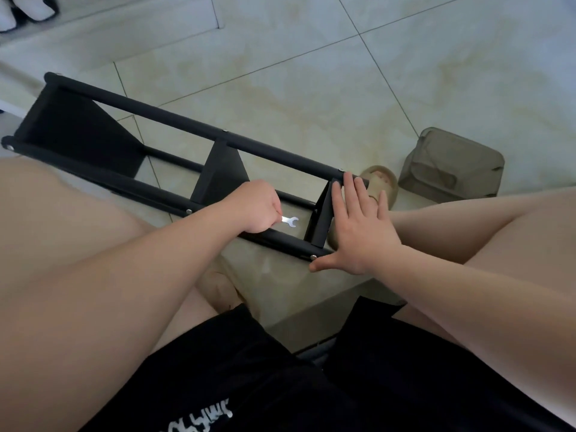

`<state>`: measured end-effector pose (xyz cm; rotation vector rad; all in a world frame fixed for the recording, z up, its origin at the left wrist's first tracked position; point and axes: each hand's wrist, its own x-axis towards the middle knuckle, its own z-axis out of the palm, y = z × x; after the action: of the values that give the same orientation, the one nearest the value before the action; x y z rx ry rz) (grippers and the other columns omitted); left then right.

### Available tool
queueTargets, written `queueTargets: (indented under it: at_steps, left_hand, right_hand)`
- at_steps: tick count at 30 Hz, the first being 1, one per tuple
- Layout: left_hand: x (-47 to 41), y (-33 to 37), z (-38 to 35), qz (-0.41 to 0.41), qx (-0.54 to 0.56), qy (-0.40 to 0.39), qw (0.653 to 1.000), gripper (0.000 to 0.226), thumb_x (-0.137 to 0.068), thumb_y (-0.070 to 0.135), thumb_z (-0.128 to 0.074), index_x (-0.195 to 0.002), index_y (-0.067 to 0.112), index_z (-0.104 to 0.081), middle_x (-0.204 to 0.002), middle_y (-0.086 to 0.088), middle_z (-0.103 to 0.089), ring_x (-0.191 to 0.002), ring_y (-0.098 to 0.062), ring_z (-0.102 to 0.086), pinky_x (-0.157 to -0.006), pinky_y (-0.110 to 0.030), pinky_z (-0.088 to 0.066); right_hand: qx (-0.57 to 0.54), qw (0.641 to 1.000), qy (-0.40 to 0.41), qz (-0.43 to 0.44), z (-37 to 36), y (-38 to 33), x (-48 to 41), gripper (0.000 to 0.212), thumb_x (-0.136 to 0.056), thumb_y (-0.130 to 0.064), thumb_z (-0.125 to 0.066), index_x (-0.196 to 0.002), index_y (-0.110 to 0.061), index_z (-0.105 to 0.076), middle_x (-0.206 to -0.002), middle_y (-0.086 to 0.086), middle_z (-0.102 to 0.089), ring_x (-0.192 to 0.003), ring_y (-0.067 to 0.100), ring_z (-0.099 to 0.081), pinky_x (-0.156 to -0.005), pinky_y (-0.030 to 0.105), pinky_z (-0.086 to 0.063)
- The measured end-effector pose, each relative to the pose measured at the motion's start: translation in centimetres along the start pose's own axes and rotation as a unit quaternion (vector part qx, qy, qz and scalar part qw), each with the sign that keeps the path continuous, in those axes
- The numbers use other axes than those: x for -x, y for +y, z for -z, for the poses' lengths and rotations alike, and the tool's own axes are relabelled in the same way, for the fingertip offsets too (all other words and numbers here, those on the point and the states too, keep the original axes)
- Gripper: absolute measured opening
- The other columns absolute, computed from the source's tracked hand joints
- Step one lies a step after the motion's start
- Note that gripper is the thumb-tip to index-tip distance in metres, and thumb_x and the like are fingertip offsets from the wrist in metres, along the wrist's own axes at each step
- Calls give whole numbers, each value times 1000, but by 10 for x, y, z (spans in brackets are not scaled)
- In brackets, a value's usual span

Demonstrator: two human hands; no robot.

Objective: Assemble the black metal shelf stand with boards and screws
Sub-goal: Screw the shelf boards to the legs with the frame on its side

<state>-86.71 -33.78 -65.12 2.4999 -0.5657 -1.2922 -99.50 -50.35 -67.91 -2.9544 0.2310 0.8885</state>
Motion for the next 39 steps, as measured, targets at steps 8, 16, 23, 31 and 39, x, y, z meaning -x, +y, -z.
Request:
queueTargets:
  at_steps: [8, 16, 23, 31, 39]
  left_hand:
    - [-38, 7, 13, -41, -35, -48, 997, 11, -83, 9, -64, -73, 12, -64, -75, -7, -45, -66, -19, -36, -61, -28, -32]
    - [-63, 18, 23, -64, -10, -66, 996, 16, -93, 21, -63, -88, 32, -73, -87, 9, -71, -82, -13, -63, -75, -27, -52]
    - [-75, 24, 10, -65, 52, -86, 993, 16, -89, 23, -70, -78, 34, -70, -81, 19, -67, -80, 2, -59, -68, -16, -40]
    - [-80, 37, 7, -10, 168, -113, 979, 9, -89, 28, -72, -81, 24, -70, -84, 8, -73, -75, -1, -70, -66, -19, -57]
    - [-76, 38, 3, 44, 223, -84, 970, 6, -89, 22, -74, -93, 21, -70, -83, 3, -75, -72, -6, -71, -66, -22, -50]
  right_hand:
    - [14, 999, 9, 30, 7, 16, -7, 141, -57, -102, -18, -153, -9, 30, -160, 15, 36, -149, 32, 31, -123, 58, 7]
    - [-6, 1000, -13, 18, 17, 10, -12, 148, -63, -94, -50, -153, -7, 27, -161, 18, 32, -151, 35, 27, -122, 59, 5]
    - [12, 999, -46, 21, 28, 8, -14, 142, -72, -86, -56, -153, -2, 26, -159, 24, 32, -150, 41, 24, -122, 62, -5]
    - [2, 999, -40, 25, 30, 9, -16, 141, -73, -84, -58, -153, -1, 23, -159, 26, 30, -150, 42, 23, -122, 62, -5]
    - [-1, 999, -38, 23, 30, 9, -18, 142, -72, -83, -61, -153, -1, 22, -159, 26, 30, -150, 42, 23, -122, 62, -4]
